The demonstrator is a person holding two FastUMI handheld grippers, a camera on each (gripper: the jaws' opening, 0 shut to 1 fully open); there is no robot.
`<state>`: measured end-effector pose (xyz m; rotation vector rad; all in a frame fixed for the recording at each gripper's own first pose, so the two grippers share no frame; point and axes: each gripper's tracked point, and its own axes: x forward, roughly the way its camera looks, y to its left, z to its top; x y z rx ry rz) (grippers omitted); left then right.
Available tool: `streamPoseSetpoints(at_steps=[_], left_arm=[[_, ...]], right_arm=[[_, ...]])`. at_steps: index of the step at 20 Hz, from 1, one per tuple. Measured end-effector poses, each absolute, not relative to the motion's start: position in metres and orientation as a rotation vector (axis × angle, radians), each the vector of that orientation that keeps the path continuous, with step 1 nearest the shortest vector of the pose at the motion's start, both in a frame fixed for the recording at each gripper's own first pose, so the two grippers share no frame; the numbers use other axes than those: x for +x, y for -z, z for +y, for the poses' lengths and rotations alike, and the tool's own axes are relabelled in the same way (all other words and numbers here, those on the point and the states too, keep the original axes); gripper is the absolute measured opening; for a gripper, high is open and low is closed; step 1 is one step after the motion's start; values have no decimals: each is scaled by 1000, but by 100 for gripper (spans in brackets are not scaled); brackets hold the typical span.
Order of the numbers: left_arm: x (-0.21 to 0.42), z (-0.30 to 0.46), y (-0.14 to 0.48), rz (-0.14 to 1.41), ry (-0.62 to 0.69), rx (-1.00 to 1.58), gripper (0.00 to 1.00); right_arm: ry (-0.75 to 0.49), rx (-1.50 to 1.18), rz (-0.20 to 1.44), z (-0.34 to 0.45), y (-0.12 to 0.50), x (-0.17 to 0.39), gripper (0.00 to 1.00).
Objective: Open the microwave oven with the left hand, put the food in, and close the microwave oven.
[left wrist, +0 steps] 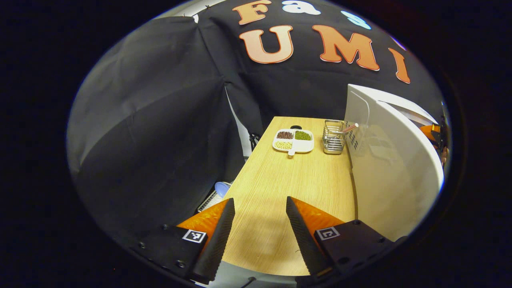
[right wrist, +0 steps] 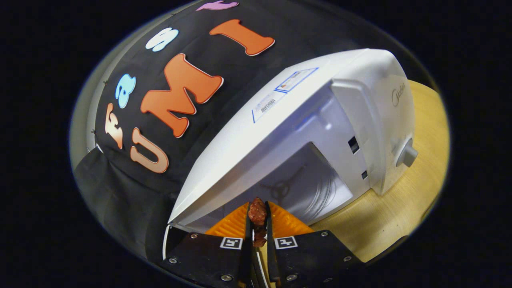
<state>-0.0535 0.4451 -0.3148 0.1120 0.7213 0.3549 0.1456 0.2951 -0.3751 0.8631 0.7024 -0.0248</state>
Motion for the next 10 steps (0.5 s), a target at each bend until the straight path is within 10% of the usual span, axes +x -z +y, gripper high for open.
streamPoseSetpoints(at_steps=[10], left_arm=[[-63,459,316,789,-332,168,85]], right_arm=[[245,970,564,299,422,200,10]])
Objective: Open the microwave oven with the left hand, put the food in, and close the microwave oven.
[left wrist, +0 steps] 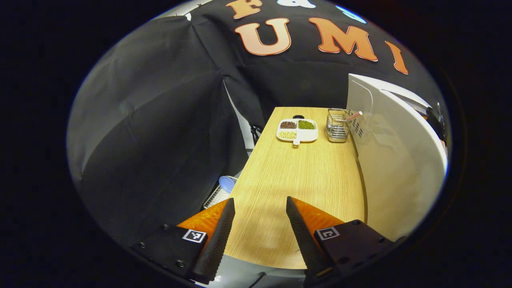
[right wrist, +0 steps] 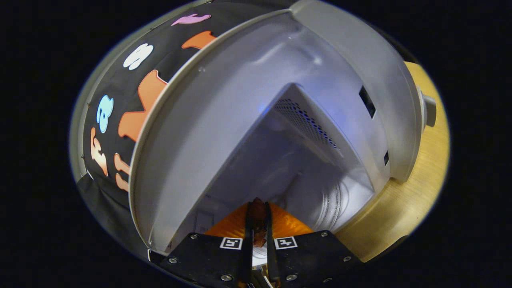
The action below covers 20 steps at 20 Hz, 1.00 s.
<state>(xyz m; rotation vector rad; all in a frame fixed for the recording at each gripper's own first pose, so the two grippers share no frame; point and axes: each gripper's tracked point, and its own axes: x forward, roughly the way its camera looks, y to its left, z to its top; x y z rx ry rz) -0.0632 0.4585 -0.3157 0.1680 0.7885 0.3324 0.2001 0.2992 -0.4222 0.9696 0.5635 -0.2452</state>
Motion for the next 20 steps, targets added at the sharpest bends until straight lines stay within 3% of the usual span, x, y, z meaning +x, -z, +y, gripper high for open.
streamPoseSetpoints(at_steps=[7,8,10,12,14,20], left_arm=[[-64,454,313,787,-306,156,85],[-64,453,315,788,-300,157,85],[-64,447,319,787,-279,145,85],[-60,436,326,790,-246,132,85],[-54,423,333,792,-204,133,84],[-43,379,341,772,-75,162,85]], right_arm=[[419,1003,591,302,450,187,23],[421,978,619,304,456,182,38],[393,908,704,310,467,165,48],[330,840,738,311,458,149,82],[295,773,736,306,449,134,90],[138,630,769,287,404,69,91]])
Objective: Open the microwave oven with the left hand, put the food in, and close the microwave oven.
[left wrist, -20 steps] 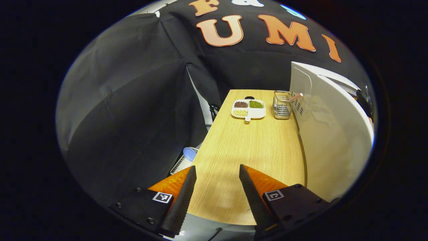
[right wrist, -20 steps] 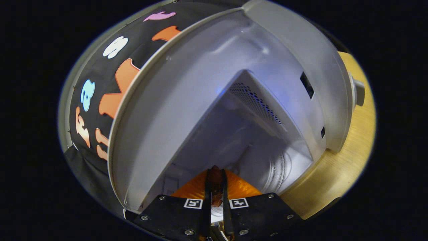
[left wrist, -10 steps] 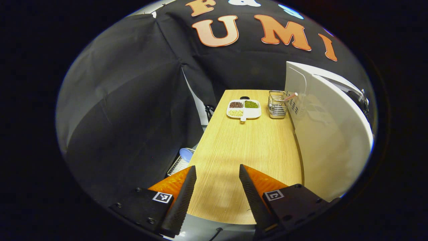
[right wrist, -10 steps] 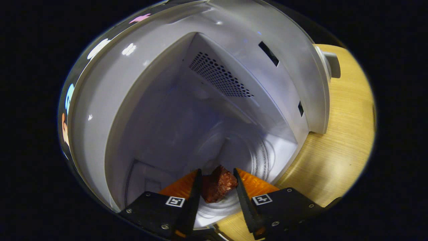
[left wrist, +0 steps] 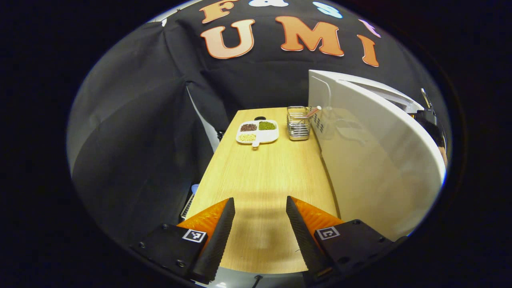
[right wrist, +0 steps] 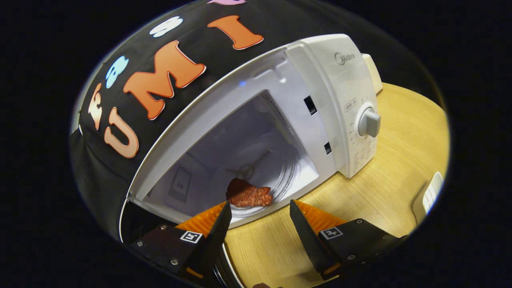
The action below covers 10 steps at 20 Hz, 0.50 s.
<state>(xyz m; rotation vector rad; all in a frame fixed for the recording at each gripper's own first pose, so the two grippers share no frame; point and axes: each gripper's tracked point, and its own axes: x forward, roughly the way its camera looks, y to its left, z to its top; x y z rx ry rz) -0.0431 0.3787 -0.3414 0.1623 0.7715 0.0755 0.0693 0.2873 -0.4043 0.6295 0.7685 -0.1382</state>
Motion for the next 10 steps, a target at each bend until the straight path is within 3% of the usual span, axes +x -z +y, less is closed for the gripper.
streamPoseSetpoints(at_steps=[9,10], left_arm=[[-44,330,344,770,-14,188,84],[-45,324,344,771,-6,195,76]], right_arm=[[-2,442,707,217,328,1,92],[-26,420,689,213,317,0,92]])
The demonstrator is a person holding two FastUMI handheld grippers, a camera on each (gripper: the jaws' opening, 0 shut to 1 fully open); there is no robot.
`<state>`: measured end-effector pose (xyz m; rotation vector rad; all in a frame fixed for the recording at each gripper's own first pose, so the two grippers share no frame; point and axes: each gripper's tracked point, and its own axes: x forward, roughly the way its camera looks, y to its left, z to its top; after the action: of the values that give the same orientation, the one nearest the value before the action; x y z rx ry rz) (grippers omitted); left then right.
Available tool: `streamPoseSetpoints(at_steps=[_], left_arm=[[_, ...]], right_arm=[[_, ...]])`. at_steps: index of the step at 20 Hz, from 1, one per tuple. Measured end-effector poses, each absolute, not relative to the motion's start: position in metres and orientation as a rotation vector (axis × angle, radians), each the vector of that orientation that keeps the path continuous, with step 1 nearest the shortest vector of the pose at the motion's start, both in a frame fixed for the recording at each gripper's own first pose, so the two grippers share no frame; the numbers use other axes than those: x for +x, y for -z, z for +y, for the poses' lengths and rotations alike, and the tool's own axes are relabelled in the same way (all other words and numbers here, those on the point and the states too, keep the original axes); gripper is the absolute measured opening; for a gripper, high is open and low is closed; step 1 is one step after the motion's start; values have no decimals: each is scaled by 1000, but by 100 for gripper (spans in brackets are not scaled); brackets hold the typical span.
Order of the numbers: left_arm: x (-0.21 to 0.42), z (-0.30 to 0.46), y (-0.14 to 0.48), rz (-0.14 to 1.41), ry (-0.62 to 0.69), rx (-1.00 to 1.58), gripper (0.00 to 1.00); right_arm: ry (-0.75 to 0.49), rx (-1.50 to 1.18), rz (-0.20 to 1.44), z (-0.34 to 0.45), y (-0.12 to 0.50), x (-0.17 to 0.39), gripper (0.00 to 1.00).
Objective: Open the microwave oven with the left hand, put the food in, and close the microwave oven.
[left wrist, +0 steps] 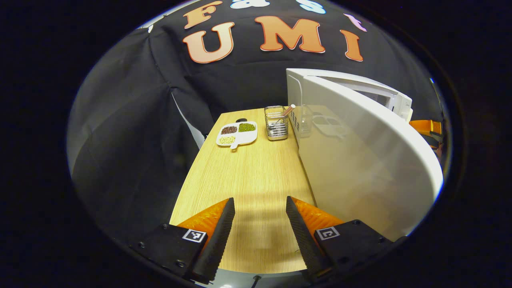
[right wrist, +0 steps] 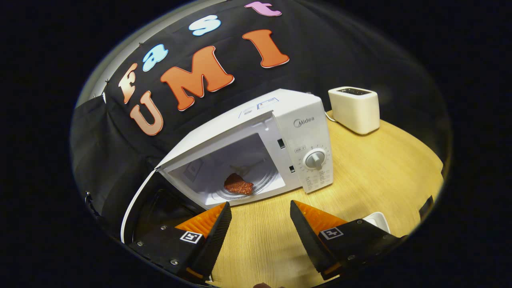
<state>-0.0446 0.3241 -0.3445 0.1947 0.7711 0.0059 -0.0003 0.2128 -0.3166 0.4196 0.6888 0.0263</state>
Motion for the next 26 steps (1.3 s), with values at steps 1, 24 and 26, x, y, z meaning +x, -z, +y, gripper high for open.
streamPoseSetpoints(at_steps=[1,24,26], left_arm=[[-45,316,345,769,6,196,76],[-46,102,338,700,292,217,53],[-41,83,340,690,318,206,47]], right_arm=[[-45,395,670,208,306,0,92],[-48,124,480,51,203,-9,94],[-45,116,468,45,197,-8,94]])
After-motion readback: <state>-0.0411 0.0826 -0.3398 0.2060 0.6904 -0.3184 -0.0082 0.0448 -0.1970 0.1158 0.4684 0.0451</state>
